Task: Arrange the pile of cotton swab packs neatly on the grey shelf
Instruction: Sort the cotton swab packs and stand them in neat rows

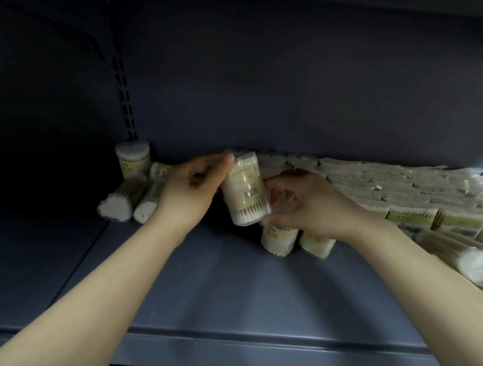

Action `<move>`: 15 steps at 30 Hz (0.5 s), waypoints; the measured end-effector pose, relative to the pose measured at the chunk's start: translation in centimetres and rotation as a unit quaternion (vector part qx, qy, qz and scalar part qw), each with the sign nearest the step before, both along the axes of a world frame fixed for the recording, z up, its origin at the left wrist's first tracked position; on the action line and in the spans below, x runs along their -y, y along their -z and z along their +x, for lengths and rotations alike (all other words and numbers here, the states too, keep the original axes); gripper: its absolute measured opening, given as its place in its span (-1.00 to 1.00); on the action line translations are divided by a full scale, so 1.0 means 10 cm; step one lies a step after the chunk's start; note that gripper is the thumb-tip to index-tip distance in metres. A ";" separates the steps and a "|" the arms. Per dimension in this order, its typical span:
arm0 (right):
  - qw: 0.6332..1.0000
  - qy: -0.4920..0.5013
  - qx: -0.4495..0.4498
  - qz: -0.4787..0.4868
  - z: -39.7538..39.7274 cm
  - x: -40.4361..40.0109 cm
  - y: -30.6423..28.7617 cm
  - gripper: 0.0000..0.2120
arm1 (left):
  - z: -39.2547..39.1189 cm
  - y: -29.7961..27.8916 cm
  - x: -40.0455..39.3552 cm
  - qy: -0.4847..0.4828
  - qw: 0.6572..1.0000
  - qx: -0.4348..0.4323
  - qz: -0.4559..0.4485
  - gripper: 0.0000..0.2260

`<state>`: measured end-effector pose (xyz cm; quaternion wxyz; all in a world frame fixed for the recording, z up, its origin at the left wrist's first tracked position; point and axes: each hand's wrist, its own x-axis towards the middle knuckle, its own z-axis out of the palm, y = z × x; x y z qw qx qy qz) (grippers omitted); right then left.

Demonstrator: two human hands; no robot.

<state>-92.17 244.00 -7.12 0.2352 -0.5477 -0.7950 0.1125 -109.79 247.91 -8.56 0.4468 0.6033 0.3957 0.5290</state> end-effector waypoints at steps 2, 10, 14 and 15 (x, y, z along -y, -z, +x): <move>1.000 0.002 -0.010 0.000 0.00 0.00 -0.01 -0.65 | -0.01 -0.02 -0.01 0.004 1.000 0.020 -0.011 -0.93; 0.999 -0.004 0.045 0.004 0.00 0.04 -0.02 -0.70 | -0.02 -0.05 -0.07 0.009 0.997 0.000 -0.080 -0.75; 0.998 -0.006 0.060 0.004 0.00 0.05 0.00 -0.71 | -0.04 -0.04 -0.07 0.008 0.994 -0.015 -0.108 -0.67; 0.998 -0.007 0.063 0.004 0.00 0.05 0.00 -0.71 | -0.04 -0.04 -0.07 0.007 0.994 -0.018 -0.112 -0.66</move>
